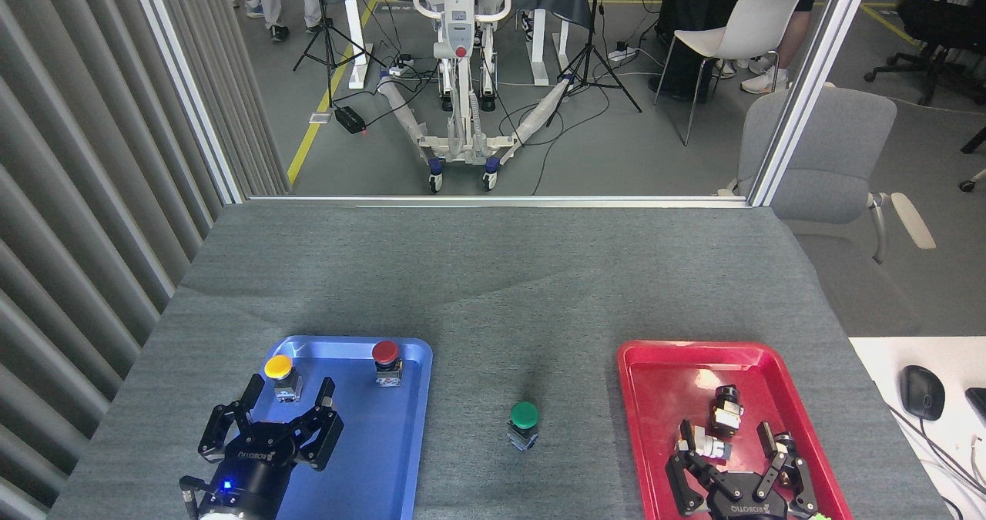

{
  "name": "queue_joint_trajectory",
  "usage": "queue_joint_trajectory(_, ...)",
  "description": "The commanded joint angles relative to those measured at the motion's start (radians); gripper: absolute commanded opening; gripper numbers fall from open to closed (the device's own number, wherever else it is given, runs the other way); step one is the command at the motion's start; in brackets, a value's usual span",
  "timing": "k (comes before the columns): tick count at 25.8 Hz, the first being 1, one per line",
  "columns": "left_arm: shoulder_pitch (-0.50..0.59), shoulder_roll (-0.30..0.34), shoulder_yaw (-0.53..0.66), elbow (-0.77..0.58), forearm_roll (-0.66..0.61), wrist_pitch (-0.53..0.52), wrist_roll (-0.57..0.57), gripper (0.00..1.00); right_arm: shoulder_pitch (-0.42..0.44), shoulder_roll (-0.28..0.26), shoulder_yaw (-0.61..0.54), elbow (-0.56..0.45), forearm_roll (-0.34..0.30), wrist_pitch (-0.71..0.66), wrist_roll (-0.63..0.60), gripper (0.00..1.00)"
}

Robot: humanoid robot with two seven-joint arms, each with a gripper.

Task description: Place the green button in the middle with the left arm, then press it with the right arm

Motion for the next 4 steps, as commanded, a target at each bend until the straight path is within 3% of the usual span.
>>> queue_joint_trajectory(1, 0.001, 0.0, -0.001, 0.002, 0.0, 0.0, 0.0, 1.0, 0.0, 0.0, 0.0, -0.002, 0.0, 0.002, -0.005, 1.0)
queue_joint_trajectory(4, 0.0, 0.0, -0.001, 0.003, 0.0, 0.0, 0.0, 1.0, 0.0, 0.0, 0.0, -0.002, 0.0, 0.002, -0.005, 1.0)
